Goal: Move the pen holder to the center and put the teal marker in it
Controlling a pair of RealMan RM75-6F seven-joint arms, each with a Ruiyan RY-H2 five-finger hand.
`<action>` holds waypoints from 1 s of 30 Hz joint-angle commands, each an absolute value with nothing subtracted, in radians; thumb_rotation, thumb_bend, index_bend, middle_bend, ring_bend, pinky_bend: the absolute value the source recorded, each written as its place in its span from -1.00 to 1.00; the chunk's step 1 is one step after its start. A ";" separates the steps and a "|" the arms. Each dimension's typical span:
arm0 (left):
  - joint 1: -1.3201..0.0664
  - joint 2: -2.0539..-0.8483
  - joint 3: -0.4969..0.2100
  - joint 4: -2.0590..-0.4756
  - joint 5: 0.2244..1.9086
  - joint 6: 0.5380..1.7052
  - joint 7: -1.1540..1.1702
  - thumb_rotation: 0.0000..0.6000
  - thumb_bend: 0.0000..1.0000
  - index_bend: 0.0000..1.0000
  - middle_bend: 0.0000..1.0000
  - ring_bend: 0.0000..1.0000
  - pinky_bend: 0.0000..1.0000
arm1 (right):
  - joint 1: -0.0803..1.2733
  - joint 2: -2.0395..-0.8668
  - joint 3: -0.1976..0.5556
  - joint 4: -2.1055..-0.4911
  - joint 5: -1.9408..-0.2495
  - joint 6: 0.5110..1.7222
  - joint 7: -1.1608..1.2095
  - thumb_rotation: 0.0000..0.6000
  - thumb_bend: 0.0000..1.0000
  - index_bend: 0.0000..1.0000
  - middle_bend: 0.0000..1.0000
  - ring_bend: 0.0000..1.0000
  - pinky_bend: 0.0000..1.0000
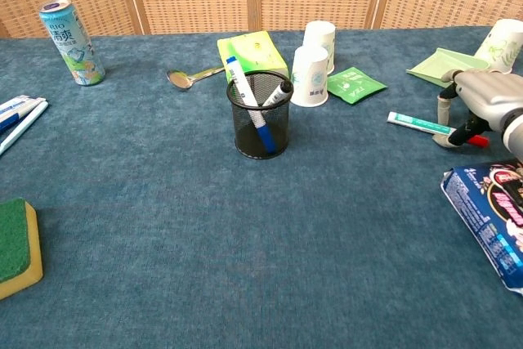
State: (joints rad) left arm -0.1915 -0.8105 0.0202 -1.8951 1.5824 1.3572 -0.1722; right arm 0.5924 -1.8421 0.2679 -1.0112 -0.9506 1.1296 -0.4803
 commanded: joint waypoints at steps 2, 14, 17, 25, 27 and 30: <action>-0.191 -0.810 0.020 -1.895 1.584 1.358 -0.174 1.00 -0.81 -1.00 -1.00 -1.00 -0.89 | 0.589 -1.845 0.271 -1.005 -0.956 1.132 -0.480 1.00 -0.20 0.28 -0.84 -1.00 -0.86; -0.190 -0.810 0.019 -1.894 1.589 1.357 -0.179 1.00 -0.81 -1.00 -1.00 -1.00 -0.89 | 0.576 -1.821 0.275 -1.044 -0.983 1.156 -0.490 1.00 -0.14 0.39 -0.81 -1.00 -0.86; -0.191 -0.810 0.018 -1.894 1.590 1.356 -0.182 1.00 -0.81 -1.00 -1.00 -1.00 -0.89 | 0.569 -1.806 0.271 -1.074 -1.004 1.179 -0.492 1.00 -0.15 0.41 -0.81 -1.00 -0.86; -0.190 -0.807 0.019 -1.894 1.595 1.356 -0.191 1.00 -0.81 -1.00 -1.00 -1.00 -0.89 | 0.542 -1.728 0.260 -1.204 -1.077 1.258 -0.503 1.00 -0.15 0.41 -0.80 -1.00 -0.86; -0.188 -0.806 0.020 -1.894 1.600 1.360 -0.193 1.00 -0.81 -1.00 -1.00 -1.00 -0.89 | 0.537 -1.700 0.259 -1.250 -1.102 1.285 -0.514 1.00 -0.16 0.42 -0.79 -1.00 -0.86; -0.184 -0.803 0.022 -1.894 1.611 1.369 -0.200 1.00 -0.81 -1.00 -1.00 -1.00 -0.89 | 0.529 -1.642 0.253 -1.357 -1.162 1.344 -0.550 1.00 -0.16 0.42 -0.79 -1.00 -0.86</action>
